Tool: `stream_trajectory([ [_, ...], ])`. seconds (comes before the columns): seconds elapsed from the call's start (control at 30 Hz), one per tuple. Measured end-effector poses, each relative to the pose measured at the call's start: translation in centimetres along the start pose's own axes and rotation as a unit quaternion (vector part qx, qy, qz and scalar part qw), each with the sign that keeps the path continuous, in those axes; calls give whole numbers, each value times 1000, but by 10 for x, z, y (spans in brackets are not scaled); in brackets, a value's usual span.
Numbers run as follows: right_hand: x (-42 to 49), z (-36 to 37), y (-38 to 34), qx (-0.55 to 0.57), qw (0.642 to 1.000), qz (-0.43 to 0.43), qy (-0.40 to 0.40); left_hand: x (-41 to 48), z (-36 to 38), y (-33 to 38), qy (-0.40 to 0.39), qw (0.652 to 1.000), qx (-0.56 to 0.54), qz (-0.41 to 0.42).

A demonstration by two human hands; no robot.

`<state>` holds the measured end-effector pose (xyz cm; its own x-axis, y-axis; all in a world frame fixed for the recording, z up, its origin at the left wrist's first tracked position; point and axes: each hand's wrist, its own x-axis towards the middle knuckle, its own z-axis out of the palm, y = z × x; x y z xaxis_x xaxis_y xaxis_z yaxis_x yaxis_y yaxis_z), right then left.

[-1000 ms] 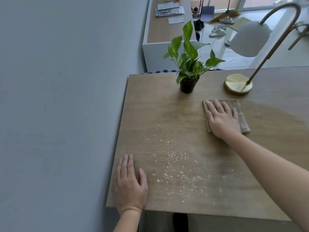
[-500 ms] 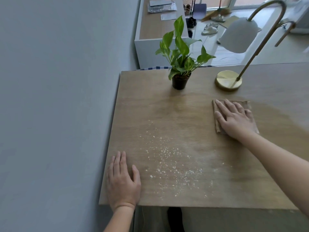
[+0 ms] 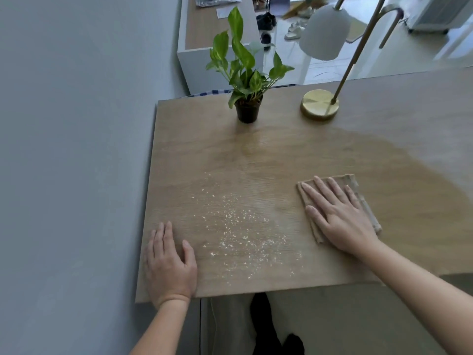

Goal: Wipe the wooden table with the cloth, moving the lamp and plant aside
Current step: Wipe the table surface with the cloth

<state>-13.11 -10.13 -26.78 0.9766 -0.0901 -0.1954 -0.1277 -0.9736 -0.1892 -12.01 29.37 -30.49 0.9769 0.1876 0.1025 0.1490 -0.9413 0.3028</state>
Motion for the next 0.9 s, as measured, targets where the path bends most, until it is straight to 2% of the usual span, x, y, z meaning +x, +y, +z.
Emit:
stream_trajectory([
  [0.1,31,-11,32,18,991,129,23,-2,0,0,1,1000,-7,1],
  [0.2,73,-10,2,58,978,198,40,-2,1,-1,2,1000,-9,2],
  [0.27,79,-2,-33,61,983,170,42,-2,1,0,4,1000,-11,4],
  [0.33,56,12,-64,55,992,106,43,-2,2,-1,7,1000,-7,-1],
  [0.47,-59,38,-73,40,999,22,18,-5,-1,-1,14,1000,-4,7],
  [0.53,-88,33,-35,21,999,29,13,-5,-1,1,17,1000,-7,7],
  [0.63,-74,17,28,12,993,120,19,-6,0,1,19,1000,-12,10],
  [0.7,-39,9,42,32,981,187,40,-5,0,1,24,1000,-15,10],
  [0.77,-2,5,27,58,970,230,52,-5,0,2,24,999,-17,12],
  [0.83,19,10,-7,63,973,214,52,-5,1,2,23,1000,-17,14],
  [0.9,8,20,-48,49,988,135,50,-5,2,1,23,1000,-13,12],
])
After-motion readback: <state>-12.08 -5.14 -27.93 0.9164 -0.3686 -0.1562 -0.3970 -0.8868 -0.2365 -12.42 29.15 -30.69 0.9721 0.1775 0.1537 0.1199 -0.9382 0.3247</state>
